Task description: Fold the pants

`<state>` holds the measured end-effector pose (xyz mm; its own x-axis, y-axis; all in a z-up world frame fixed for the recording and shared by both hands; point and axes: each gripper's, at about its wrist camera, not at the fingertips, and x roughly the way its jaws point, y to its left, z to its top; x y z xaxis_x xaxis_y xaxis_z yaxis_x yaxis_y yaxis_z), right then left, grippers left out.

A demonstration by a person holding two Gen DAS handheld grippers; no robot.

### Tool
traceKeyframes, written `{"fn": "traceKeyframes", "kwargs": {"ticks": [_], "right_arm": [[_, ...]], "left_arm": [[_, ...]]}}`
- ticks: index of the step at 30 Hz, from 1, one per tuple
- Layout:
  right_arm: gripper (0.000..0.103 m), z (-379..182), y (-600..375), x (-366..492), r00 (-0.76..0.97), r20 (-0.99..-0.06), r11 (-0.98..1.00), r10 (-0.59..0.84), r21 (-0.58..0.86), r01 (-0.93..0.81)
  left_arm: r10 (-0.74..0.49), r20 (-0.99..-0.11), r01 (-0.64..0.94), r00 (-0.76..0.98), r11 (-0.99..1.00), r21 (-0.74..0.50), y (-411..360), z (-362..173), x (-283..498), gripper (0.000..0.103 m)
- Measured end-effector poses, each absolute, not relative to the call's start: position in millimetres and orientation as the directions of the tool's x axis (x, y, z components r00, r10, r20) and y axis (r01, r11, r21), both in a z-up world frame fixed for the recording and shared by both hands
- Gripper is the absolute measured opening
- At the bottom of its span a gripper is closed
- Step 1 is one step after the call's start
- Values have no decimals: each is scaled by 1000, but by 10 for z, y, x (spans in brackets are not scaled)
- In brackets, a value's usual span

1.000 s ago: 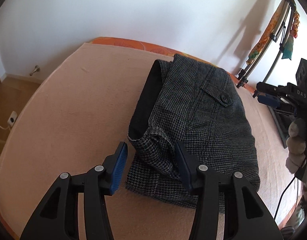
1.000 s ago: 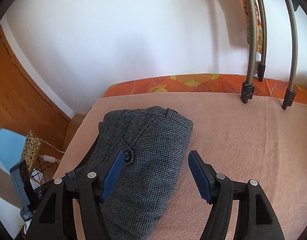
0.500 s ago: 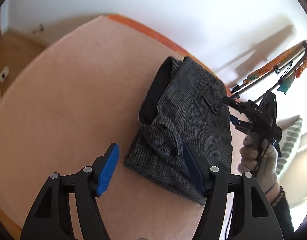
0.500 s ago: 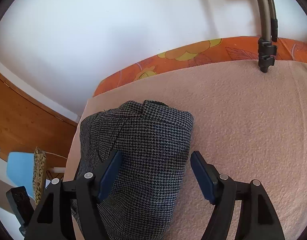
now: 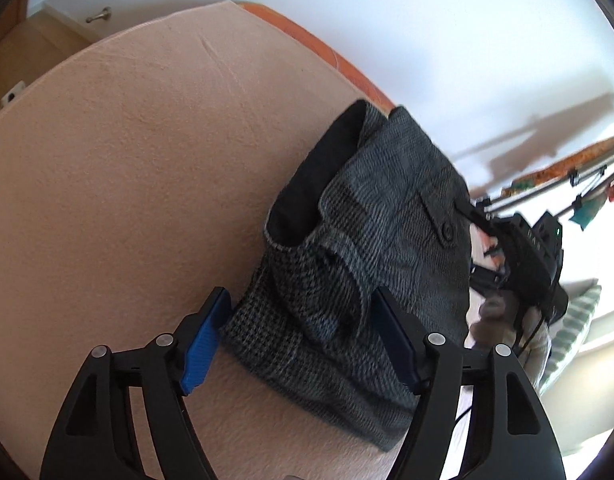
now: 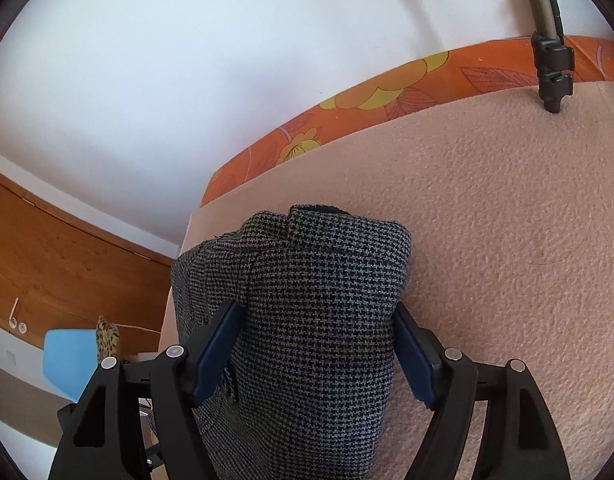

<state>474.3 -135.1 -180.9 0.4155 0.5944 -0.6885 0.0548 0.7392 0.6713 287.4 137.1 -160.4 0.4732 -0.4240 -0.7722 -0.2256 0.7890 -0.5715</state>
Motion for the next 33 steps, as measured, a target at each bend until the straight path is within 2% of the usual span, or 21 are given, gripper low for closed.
{"fn": "traceKeyframes", "kwargs": {"ticks": [2, 5, 7, 8, 10, 16, 25, 33], "right_arm": [[71, -1826, -1348, 4749, 421, -682, 731, 598, 680, 63], [59, -1834, -1361, 4746, 422, -672, 713, 609, 696, 79], [45, -1820, -1358, 4742, 421, -668, 707, 613, 702, 85], [43, -1803, -1342, 4742, 423, -669, 710, 611, 700, 81], [33, -1730, -1294, 4738, 426, -681, 734, 595, 677, 57], [25, -1449, -1180, 4698, 455, -691, 781, 563, 624, -19], [22, -922, -1068, 4480, 494, -704, 844, 510, 521, -128], [21, -500, -1306, 4210, 538, -693, 865, 480, 477, -157]], "left_arm": [[-418, -754, -240, 507, 772, -589, 1367, -1611, 2881, 68], [-414, -750, -246, 516, 767, -592, 1300, -1623, 2931, 47], [-386, -749, -221, 538, 793, -568, 1245, -1568, 2923, 38], [-376, -749, -209, 545, 804, -556, 1236, -1541, 2927, 33], [-369, -741, -183, 561, 818, -546, 1219, -1470, 2912, 30], [-374, -720, -136, 584, 829, -542, 1248, -1340, 2879, 27], [-381, -696, -34, 608, 864, -503, 1006, -1052, 2779, 27], [-422, -663, 71, 618, 870, -487, 726, -730, 2645, 26]]}}
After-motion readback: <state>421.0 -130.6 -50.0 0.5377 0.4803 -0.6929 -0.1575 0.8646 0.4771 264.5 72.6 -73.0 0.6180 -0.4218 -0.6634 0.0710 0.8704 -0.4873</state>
